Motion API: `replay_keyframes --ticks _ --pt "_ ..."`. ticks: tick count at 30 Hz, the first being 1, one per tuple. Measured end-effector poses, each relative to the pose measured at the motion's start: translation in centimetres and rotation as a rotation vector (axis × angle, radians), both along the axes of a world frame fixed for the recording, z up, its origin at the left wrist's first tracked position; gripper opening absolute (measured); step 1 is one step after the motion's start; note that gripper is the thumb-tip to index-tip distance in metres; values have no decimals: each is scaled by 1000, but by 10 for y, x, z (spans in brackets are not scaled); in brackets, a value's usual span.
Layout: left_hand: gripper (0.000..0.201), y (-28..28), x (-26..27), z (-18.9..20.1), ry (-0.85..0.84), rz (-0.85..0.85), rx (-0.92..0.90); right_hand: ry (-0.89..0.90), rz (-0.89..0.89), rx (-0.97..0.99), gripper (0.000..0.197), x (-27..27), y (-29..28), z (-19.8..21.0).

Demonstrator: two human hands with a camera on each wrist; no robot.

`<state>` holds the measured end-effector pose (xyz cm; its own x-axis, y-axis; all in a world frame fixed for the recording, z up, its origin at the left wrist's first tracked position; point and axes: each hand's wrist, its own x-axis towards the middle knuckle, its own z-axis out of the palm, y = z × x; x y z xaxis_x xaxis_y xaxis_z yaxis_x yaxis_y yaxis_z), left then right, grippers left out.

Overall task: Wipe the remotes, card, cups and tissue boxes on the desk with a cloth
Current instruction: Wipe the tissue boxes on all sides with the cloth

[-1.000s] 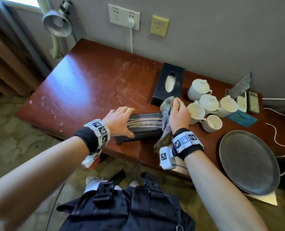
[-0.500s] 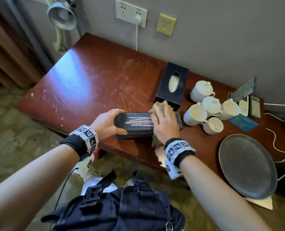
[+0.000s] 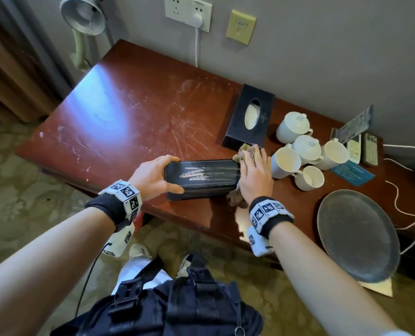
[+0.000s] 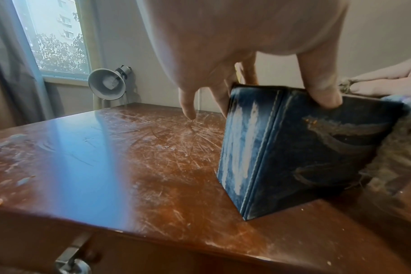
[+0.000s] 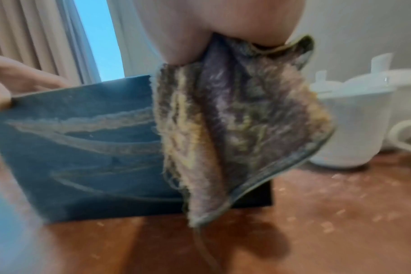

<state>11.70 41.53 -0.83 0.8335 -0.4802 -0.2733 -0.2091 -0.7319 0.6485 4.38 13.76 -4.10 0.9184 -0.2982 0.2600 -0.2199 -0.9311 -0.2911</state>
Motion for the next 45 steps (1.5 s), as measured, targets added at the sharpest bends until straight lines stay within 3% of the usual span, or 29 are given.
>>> replay_keyframes --ticks 2,6,8,12,15,18,24,27,31,35,39,42,45 --pt "80 0 0 1 -2 1 -2 -55 16 -14 36 2 34 -1" --pt "79 2 2 5 -31 -49 33 -114 216 0 37 2 96 -4" --pt "78 2 4 9 -56 -87 62 -99 238 -48 37 -3 78 -4" --pt "79 4 6 13 -60 -111 62 -49 32 -52 40 -16 6 4" --pt "79 4 7 11 -46 -126 52 -51 -42 16 46 -18 -6 5" --pt "79 5 15 5 -59 -154 41 -148 -100 30 36 -16 23 1" --pt "80 7 27 3 -107 -240 78 -177 151 47 37 -1 134 -9" --pt "80 9 28 0 -97 -234 60 -180 182 -59 33 -15 92 -1" --pt "79 8 25 2 -67 -201 28 -97 -53 -21 37 -41 13 5" --pt "78 7 25 2 -37 -187 -1 -138 -166 80 35 -27 46 3" --pt "77 7 23 7 -29 -182 12 -158 86 90 36 -11 118 -4" --pt "78 9 23 10 -21 -207 26 -129 172 -28 34 -17 82 -2" --pt "83 14 26 11 36 -244 27 -60 -6 -33 32 -26 19 8"
